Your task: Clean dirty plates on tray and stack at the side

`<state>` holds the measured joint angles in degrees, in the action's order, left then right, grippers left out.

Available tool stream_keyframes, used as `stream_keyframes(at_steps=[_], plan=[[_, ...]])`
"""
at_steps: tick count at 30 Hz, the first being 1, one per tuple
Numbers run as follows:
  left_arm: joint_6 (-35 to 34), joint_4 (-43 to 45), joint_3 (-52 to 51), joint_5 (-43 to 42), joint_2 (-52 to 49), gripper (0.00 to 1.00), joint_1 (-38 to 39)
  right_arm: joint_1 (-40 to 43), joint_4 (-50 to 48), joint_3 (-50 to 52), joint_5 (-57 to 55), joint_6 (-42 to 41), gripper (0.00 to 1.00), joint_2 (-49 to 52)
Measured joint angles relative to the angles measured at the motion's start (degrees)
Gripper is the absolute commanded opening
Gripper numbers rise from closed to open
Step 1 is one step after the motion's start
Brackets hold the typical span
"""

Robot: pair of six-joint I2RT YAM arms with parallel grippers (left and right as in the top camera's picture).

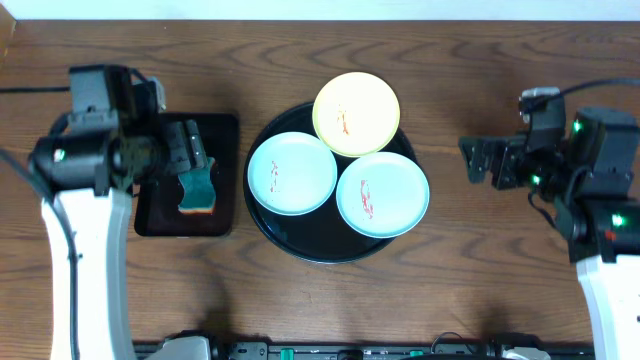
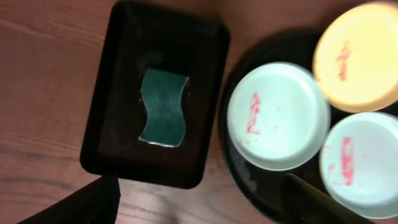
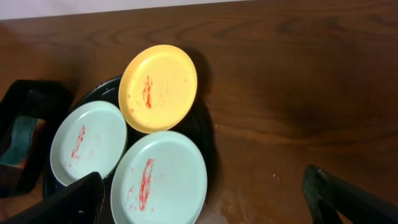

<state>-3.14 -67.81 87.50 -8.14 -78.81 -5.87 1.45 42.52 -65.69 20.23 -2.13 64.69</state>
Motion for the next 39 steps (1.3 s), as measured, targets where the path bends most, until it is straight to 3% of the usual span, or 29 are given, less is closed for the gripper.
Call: stream_keyframes(at_steps=[7,12,17,22,28,39], plan=[[0.4,0.5,0.0,1.3,-8.1,0.82,0.0,-0.9,-5.9,-0.3,5.5,-2.8,0.9,7.3],[0.4,1.2,0.0,1.9,-13.6,0.82,0.0,-8.6,-8.8,-0.5,5.8,-5.3,0.84,13.9],[0.4,0.9,0.0,3.7,-16.7,0.82,0.0,-17.5,-5.9,-5.5,1.5,-7.9,0.76,22.3],[0.4,1.2,0.0,5.8,-16.3,0.82,0.0,-23.9,0.1,-16.9,-3.7,-10.3,0.58,32.7],[0.4,1.2,0.0,7.1,-16.0,0.82,0.0,-29.5,4.6,-28.4,-7.5,-15.5,0.44,45.5],[-1.2,1.2,0.0,11.0,-16.0,0.82,-0.7,-32.6,5.0,-29.0,-6.5,-23.3,0.37,57.6]])
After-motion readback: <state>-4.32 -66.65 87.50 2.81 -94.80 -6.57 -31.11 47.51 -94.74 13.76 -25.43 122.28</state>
